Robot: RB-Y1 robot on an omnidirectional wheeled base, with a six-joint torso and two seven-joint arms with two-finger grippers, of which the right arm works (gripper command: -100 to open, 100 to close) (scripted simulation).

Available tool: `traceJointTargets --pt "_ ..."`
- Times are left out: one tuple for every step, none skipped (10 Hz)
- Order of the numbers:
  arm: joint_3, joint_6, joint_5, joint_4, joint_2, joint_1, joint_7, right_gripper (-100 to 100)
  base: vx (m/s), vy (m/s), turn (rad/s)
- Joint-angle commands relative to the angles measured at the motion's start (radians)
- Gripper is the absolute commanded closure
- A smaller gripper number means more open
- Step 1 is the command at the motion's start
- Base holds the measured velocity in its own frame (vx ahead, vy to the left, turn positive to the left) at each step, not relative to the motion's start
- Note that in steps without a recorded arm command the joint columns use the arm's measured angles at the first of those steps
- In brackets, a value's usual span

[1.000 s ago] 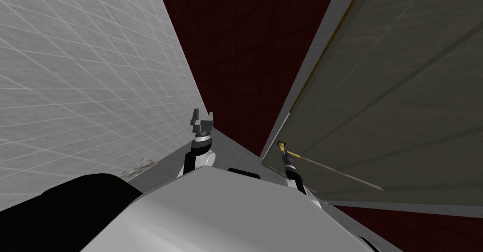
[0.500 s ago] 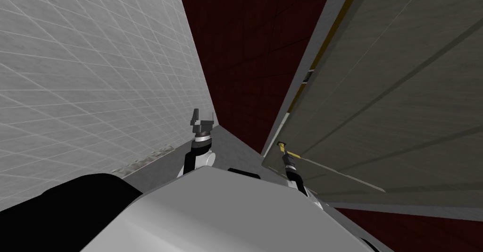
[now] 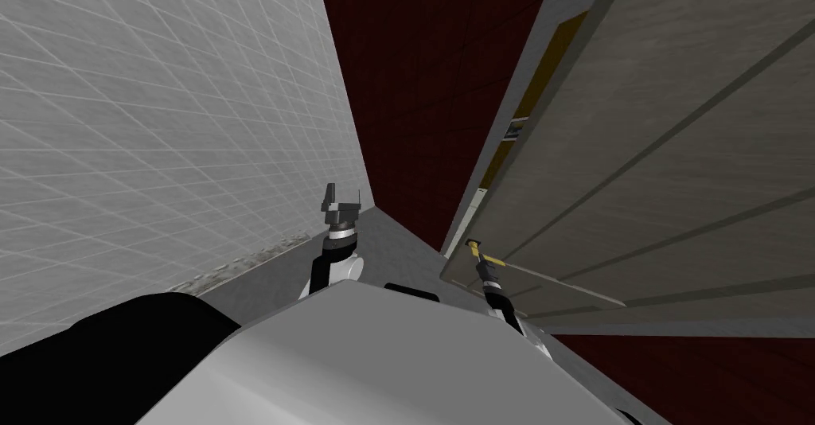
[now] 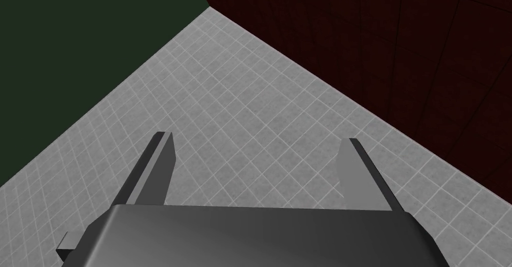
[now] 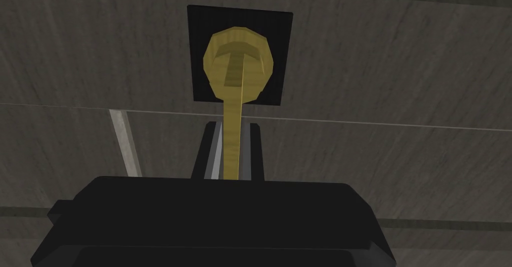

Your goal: Pull the door open

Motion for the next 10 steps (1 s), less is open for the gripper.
traceJointTargets --pt "0.016 -0.013 0.009 -0.002 -0.009 0.007 -0.019 100 -0.239 -0.066 0.095" --pt "0.012 -0.01 0.007 0.006 -0.005 0.002 -0.013 100 -0.106 -0.025 0.032" --pt "0.026 -0.014 0.0 0.01 -0.006 0.003 -0.015 100 -0.168 -0.036 0.114" --pt "0.034 -0.016 -0.006 0.011 -0.009 0.002 -0.015 100 -0.241 -0.062 0.182" --pt "0.042 -0.018 -0.013 0.012 -0.013 0.001 -0.015 100 -0.241 -0.072 0.159" --pt "0.057 -0.022 -0.025 0.015 -0.018 0.0 -0.015 100 -0.261 -0.074 0.196" --pt "0.067 -0.025 -0.033 0.016 -0.022 -0.001 -0.015 100 -0.231 -0.086 0.219" --pt "0.077 -0.028 -0.042 0.018 -0.026 -0.002 -0.015 100 -0.205 -0.069 0.211" --pt "0.086 -0.03 -0.049 0.019 -0.03 -0.003 -0.015 100 -0.208 -0.069 0.171" --pt "0.094 -0.033 -0.056 0.02 -0.033 -0.004 -0.015 100 -0.205 -0.081 0.139"
